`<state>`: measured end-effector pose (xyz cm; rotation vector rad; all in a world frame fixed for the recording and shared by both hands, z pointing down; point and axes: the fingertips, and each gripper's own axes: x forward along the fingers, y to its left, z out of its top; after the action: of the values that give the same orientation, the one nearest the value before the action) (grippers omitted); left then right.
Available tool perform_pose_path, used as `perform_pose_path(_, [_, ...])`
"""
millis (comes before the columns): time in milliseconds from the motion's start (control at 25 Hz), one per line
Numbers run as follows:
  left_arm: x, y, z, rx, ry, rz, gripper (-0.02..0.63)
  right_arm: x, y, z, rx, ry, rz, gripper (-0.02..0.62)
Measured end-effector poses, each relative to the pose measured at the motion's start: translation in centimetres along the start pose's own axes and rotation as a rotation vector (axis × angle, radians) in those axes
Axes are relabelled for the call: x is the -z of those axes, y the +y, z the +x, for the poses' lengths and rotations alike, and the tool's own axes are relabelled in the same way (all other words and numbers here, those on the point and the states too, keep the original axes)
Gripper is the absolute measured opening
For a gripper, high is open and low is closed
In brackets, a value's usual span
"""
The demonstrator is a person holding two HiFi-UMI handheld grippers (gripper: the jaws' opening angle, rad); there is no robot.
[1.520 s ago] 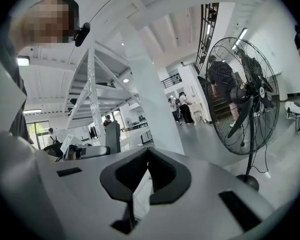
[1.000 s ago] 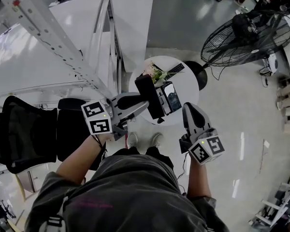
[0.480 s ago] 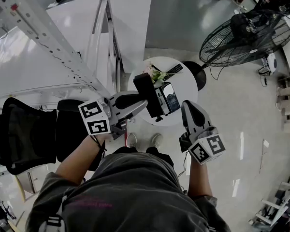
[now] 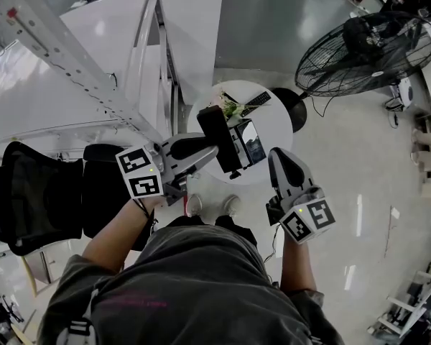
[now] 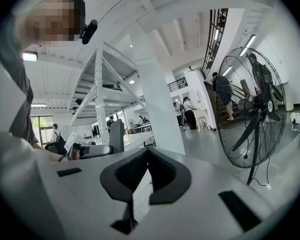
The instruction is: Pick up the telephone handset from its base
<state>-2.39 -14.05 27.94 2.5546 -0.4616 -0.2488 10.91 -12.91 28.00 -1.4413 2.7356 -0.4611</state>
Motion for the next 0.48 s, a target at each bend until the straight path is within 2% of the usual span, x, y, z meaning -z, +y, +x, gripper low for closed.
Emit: perform_pose_path(480, [1.1, -0.4, 1.4, -0.011, 0.024, -0.004, 0.077, 0.6, -1.3, -1.2, -0.001, 0.011, 0.019, 0.018])
